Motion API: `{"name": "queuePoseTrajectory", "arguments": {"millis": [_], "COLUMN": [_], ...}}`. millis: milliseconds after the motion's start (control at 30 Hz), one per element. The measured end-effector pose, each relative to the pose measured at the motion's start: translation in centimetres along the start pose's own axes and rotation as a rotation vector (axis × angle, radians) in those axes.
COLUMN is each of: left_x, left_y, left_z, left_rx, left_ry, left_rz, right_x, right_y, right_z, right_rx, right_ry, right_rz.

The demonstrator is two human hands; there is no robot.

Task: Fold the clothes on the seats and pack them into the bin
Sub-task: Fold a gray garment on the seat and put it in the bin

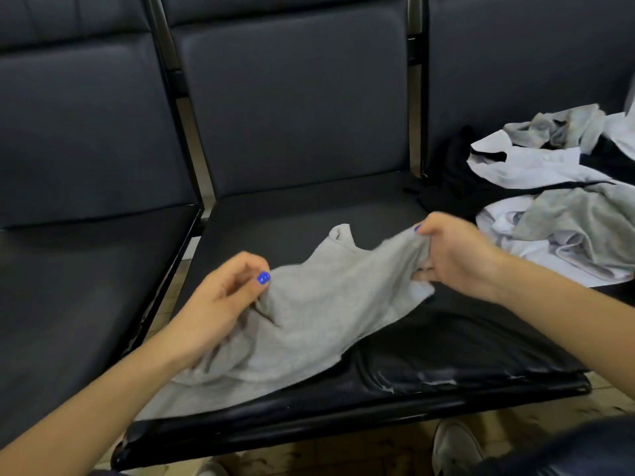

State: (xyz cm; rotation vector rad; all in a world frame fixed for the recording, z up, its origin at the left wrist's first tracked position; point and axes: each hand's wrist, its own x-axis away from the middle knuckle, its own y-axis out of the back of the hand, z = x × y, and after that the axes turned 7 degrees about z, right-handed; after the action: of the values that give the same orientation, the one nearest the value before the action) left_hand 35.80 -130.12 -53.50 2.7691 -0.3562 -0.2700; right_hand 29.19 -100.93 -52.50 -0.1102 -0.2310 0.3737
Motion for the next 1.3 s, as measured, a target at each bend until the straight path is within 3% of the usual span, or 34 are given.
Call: {"name": "queuePoseTrajectory", "arguments": {"millis": [100,167,233,267,333,400,500,700,767,900,1000,1100,1200,1300], "left_x": [0.6,1.1,1.5,1.7,1.8,1.7,1.3,-0.8,-1.6,-2.9,-3.4,-3.1,-2.8,-2.7], "left_y": [0.7,2.0,2.7,2.7,1.7,0.3,-1.0,-2.6,-3.1,-4.9,-6.3,-5.6,-2.7,-0.2], "left_z": [-1.7,-2.1,-2.5,-2.4,-2.0,-1.3,-0.8,0.6,1.1,2.7,2.9,2.1,1.5,0.8], "left_rx": [0.397,0.56,0.531,0.447,0.199,0.011,0.015,-0.502,-0.548,-0.467,-0.11,0.49,0.956,1.188], "left_ry": [0.118,0.247,0.377,0.436,0.528,0.592,0.629,0.287,0.292,0.423,0.515,0.596,0.578,0.532], "left_rz": [0.121,0.376,0.721,0.863,0.969,0.893,0.718,0.325,0.287,0.364,0.145,-0.033,0.0,0.017], "right_x": [2.2,2.6,3.1,3.3,3.3,3.3,2.5,-0.1,-0.9,-2.1,-2.8,-3.4,-4.0,-4.0], "right_y": [0.8,1.6,2.0,1.9,1.1,-0.8,-2.5,-2.7,-2.6,-4.2,-6.6,-8.6,-10.1,-11.3], "right_z": [2.3,3.6,4.2,3.8,2.2,0.1,-1.6,-2.2,-2.7,-3.5,-3.7,-2.7,-1.0,0.6], "right_rx": [-0.298,-0.409,-0.439,-0.301,0.212,0.655,0.769,1.014,1.025,0.864,0.64,0.346,0.204,0.244], "right_ry": [0.066,-0.001,-0.228,-0.314,-0.519,-0.707,-0.801,-0.588,-0.5,-0.382,-0.317,-0.253,-0.231,-0.247], "right_rz": [0.278,0.422,0.677,0.754,0.752,0.583,0.335,-0.029,-0.041,0.1,0.179,0.273,0.447,0.68]}}
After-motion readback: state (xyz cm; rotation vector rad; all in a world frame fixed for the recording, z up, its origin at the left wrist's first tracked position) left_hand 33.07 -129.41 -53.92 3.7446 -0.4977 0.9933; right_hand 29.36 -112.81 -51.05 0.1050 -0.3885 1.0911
